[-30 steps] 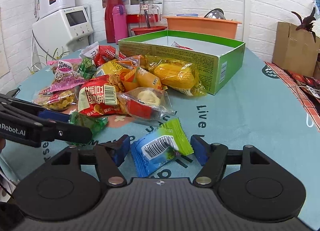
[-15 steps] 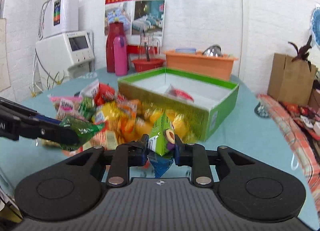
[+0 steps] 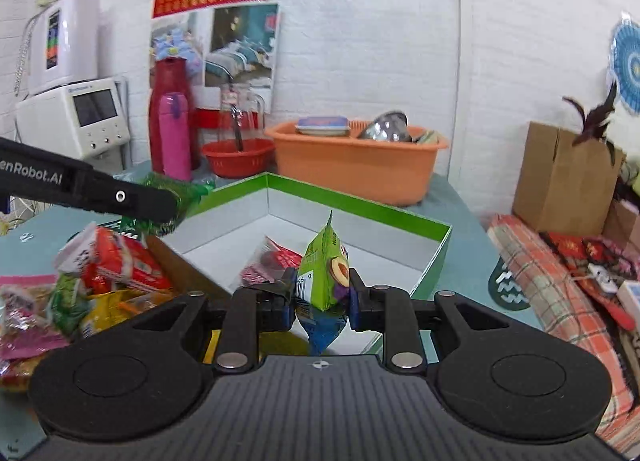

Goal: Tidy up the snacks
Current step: 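Drop the green candy and blue candy into the box with both grippers, then grasp the orange snack bag with the left gripper while the right grasps the clear cake pack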

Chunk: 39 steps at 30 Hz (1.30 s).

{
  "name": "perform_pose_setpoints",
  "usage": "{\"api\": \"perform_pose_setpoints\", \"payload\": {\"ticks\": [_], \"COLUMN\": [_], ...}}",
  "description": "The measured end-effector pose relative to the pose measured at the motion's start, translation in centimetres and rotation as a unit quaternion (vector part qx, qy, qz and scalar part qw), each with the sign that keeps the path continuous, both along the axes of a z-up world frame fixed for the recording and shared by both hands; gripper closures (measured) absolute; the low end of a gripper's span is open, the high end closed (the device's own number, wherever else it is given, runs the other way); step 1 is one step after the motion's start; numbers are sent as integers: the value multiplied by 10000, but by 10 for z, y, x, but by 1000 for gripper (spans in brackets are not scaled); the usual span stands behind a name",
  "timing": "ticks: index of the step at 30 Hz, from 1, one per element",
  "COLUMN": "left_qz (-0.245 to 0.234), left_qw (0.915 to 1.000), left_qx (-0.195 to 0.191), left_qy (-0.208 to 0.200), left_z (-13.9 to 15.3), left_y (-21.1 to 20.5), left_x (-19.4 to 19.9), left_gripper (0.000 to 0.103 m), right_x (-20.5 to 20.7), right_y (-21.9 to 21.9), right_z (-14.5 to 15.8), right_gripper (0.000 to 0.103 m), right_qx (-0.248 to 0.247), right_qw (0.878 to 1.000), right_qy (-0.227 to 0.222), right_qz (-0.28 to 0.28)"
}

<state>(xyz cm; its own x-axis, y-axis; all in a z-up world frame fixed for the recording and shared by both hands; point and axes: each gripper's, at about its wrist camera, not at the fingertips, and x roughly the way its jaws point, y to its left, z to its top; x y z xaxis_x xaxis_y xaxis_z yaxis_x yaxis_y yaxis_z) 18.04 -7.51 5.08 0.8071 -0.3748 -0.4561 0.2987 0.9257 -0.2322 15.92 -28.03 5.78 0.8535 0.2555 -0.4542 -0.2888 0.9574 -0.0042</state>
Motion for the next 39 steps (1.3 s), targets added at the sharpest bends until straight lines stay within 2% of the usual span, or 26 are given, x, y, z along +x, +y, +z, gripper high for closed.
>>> {"api": "perform_pose_setpoints", "payload": {"ticks": [4, 9, 10, 11, 12, 13, 14, 16, 20, 24, 32, 36, 39], "left_qz": [138, 224, 236, 281, 311, 354, 431, 575, 605, 606, 422, 368, 309], "left_qw": [9996, 9984, 9984, 9984, 9984, 9983, 9980, 9971, 9967, 9968, 9977, 9970, 9979], "left_qx": [148, 366, 377, 404, 422, 432, 438, 498, 532, 518, 262, 368, 340], "left_qy": [196, 365, 348, 293, 232, 191, 134, -50, 17, -109, -464, -572, -453], "left_z": [-13, -24, -25, -26, -26, -26, -26, -25, -22, -12, 9, 2, -12], "left_y": [0, -3, -3, -4, -4, -5, -4, -4, -2, 2, 23, 27, 32], "left_x": [33, 55, 56, 57, 57, 57, 55, 50, 44, 26, -51, -94, -118], "left_gripper": [47, 45, 39, 24, 8, 0, 0, 0, 0, 0, 0, 0, 0], "right_x": [24, 38, 42, 42, 42, 42, 41, 37, 31, 14, -55, -87, -105], "right_y": [-4, 1, 3, 3, 4, 5, 6, 6, 5, 6, 1, 1, 7], "right_z": [-13, -23, -24, -25, -25, -25, -25, -24, -20, -8, 19, 11, -1], "right_gripper": [60, 60, 59, 59, 43, 9, 0, 0, 0, 0, 0, 0, 0], "right_qx": [64, -55, -78, -96, -107, -134, -162, -223, -282, -216, 323, 559, 431], "right_qw": [9997, 9995, 9995, 9996, 9997, 9998, 9998, 9996, 9996, 9996, 9982, 9964, 9966], "right_qy": [218, 316, 308, 266, 202, 141, 84, -136, -84, -178, -457, -518, -429], "right_qz": [-105, -70, -62, -46, -33, -29, -54, -130, -47, 22, 224, 379, 547]}}
